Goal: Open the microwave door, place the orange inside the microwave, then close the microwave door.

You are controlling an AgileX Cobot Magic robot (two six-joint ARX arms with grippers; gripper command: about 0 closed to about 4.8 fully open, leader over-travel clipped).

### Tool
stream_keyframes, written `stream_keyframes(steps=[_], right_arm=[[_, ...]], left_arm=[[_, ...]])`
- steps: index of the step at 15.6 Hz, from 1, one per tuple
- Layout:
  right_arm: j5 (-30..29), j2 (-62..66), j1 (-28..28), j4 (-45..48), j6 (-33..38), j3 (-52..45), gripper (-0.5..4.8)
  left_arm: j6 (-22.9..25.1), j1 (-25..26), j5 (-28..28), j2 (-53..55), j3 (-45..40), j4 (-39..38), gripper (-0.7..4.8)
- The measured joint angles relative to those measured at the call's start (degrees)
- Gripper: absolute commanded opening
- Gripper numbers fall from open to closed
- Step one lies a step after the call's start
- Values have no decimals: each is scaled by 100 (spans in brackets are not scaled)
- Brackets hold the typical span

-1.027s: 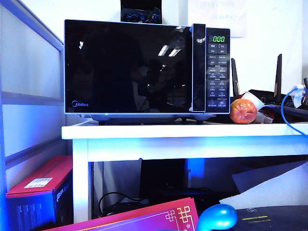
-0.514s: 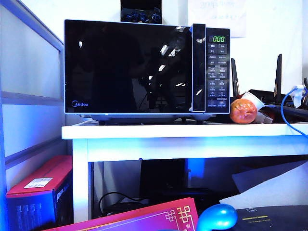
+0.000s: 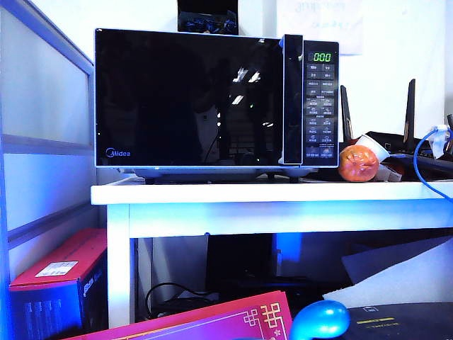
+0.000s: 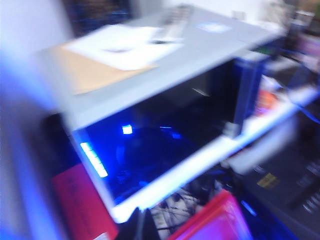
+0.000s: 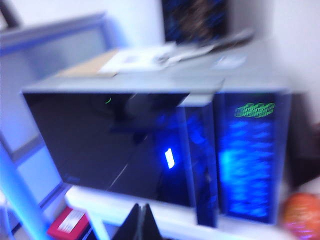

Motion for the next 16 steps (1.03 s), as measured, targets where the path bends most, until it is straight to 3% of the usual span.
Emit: stream_keyframes(steps=[2, 5, 9, 12, 13, 14, 15, 16], right_arm=[[153, 302, 348, 214, -11, -7, -1], [514, 393, 407, 970, -85, 4, -1], [1567, 492, 404, 1027, -514, 7, -1], [1705, 1071, 407, 1014, -544, 4, 0], [1705, 1303, 407, 1067, -531, 4, 24], [1703, 1532, 407, 1202, -503, 2, 145], [1700, 1943, 411, 1633, -498, 4, 194], [1703, 2216, 411, 1921, -483, 4, 206]], left_arm=[[138, -109, 256, 109, 0, 0, -5], [157, -109, 1657, 142, 0, 4, -5], [153, -96, 1768, 186, 0, 170, -5], [138, -96, 1816, 234, 0, 737, -5], [116, -96, 1908, 234, 0, 820, -5], [42, -96, 1956, 232, 0, 863, -5], [-15, -96, 1969, 232, 0, 868, -5], [-17, -96, 1967, 232, 0, 868, -5]])
